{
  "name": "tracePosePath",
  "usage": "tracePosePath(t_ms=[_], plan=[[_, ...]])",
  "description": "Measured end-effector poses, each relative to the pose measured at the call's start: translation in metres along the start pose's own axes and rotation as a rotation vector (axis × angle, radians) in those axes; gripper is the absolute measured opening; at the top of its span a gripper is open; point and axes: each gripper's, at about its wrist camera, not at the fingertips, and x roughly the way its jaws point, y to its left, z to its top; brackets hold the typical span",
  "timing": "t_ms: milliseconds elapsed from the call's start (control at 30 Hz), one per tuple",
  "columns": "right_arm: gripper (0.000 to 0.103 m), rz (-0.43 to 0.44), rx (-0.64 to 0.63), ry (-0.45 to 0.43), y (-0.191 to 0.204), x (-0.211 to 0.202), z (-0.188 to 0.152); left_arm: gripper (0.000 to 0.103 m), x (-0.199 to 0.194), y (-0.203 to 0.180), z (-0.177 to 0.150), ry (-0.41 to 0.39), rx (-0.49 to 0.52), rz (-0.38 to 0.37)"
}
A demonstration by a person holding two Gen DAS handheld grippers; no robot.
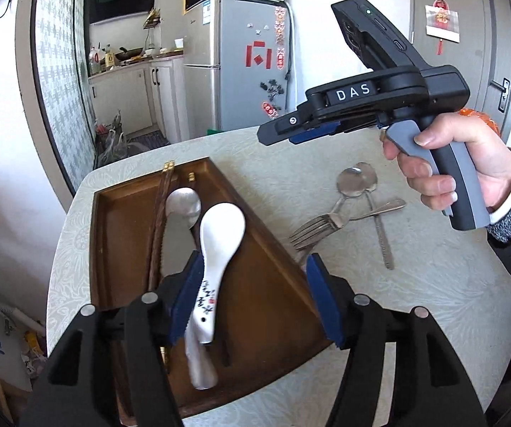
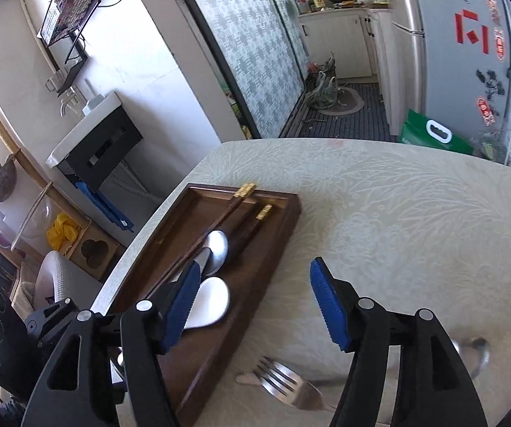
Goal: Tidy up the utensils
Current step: 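Carry the knife into the wooden tray and open the left tool, then grasp the steel fork by its handle with the left tool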
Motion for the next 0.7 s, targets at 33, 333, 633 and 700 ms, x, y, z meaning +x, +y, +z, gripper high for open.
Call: tracePosePath(t_ms=[33,333,633,700], plan=[[0.066,-0.017,0.012,-0.008,-0.010,-0.010,-0.002,0.067,0.000,-0.007,0.002,-0.001,0.007,-0.015],[0.068,-0.104,0.115,-0.027,-0.092,-0.067,-0.045,0.067,0.033,-0.074,0.007,0.042,0.114,-0.126],[0.068,-0.030,0.186,0.016,-0.120,-0.073,-0.084,0.067,0.066,-0.099,0.017,0.075,0.208,-0.116],[0.068,-0.031,0.171,0.018,-0.117,-0.074,-0.089,0.067,0.076,-0.100,0.023,0.096,0.236,-0.113]])
